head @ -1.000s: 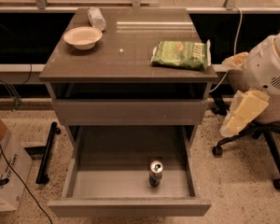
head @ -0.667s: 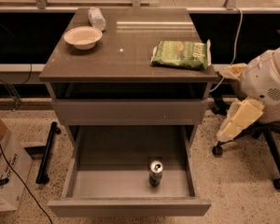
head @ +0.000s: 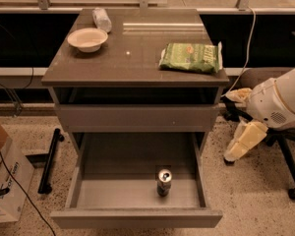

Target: Pick redbull can from middle drawer and place on counter

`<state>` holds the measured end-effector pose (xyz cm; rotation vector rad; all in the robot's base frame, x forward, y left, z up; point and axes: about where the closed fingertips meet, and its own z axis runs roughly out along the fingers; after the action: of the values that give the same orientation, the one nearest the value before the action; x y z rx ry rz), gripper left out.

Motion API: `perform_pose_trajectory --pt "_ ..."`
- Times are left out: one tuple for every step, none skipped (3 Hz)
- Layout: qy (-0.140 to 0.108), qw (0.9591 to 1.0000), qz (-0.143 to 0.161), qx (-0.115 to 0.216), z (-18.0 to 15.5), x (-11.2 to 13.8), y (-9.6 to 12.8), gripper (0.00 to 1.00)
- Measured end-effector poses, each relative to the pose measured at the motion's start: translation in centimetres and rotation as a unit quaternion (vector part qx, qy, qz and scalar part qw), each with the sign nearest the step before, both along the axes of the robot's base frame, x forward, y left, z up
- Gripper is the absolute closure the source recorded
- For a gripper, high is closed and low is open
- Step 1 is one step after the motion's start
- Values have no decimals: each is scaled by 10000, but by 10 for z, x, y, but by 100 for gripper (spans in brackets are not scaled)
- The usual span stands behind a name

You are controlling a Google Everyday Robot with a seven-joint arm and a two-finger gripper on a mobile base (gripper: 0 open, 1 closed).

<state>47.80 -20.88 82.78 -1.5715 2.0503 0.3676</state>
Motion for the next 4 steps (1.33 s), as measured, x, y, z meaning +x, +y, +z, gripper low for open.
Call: perform_pose_trajectory --pt "-10 10000 -1 2 -2 0 4 0" --pt "237 9995 43 221 -35 5 25 0" --pt "496 9969 60 609 -82 9 38 0" --pt "680 9932 152 927 -132 14 46 0"
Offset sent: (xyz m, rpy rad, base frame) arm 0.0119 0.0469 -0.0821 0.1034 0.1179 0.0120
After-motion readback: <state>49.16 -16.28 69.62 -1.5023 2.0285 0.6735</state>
